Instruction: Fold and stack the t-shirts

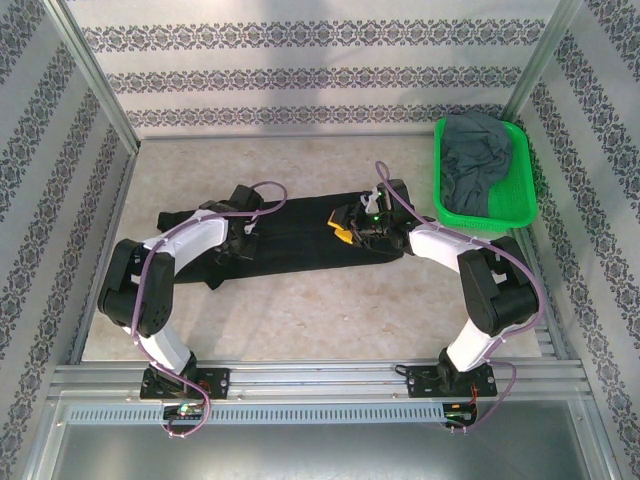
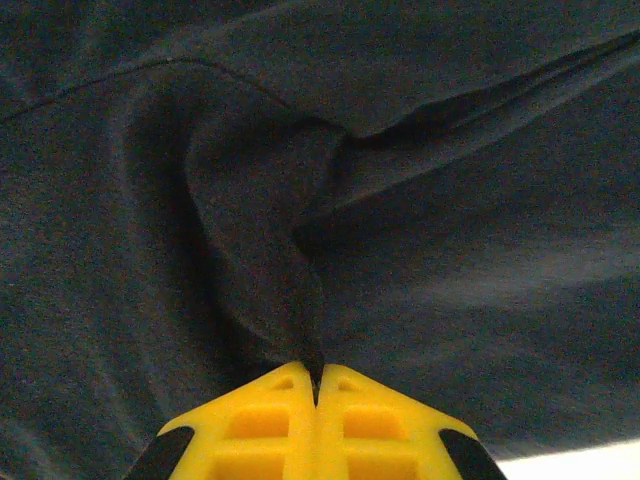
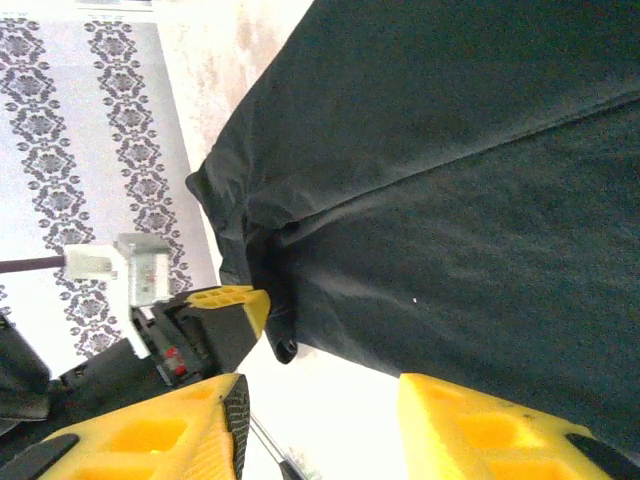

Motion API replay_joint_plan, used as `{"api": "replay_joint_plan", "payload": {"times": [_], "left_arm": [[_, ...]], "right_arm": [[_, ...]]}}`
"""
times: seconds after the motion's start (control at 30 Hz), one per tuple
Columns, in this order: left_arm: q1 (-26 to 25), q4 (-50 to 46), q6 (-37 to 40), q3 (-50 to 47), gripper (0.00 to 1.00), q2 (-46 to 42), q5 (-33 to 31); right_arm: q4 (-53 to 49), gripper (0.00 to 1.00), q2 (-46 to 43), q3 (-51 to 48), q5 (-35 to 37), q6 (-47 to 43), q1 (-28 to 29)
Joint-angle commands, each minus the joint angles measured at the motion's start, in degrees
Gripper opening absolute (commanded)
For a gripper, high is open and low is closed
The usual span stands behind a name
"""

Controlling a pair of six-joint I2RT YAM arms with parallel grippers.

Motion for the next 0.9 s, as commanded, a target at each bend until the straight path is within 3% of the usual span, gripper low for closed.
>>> {"api": "replay_joint_plan", "payload": {"times": [0.0,0.4,0.87], "left_arm": [[-0.6,-5.6,-3.9,1.3,0.00,-1.3,6.1],[-0.6,-1.8,-16.9,1.9,0.00,-1.7,14.5],[-0.1,5.8,-25.2,0.6,0.00,1.8,16.9]], "right_arm": [[-1.9,0.44,-0.9,0.7,0.3,-1.5,0.3],[-1.8,0.44,-0.6,0.7,-0.2,-1.7,0.1],[-1.9,0.44,-1.5,-1.7,-0.4,-1.7,0.1]]}}
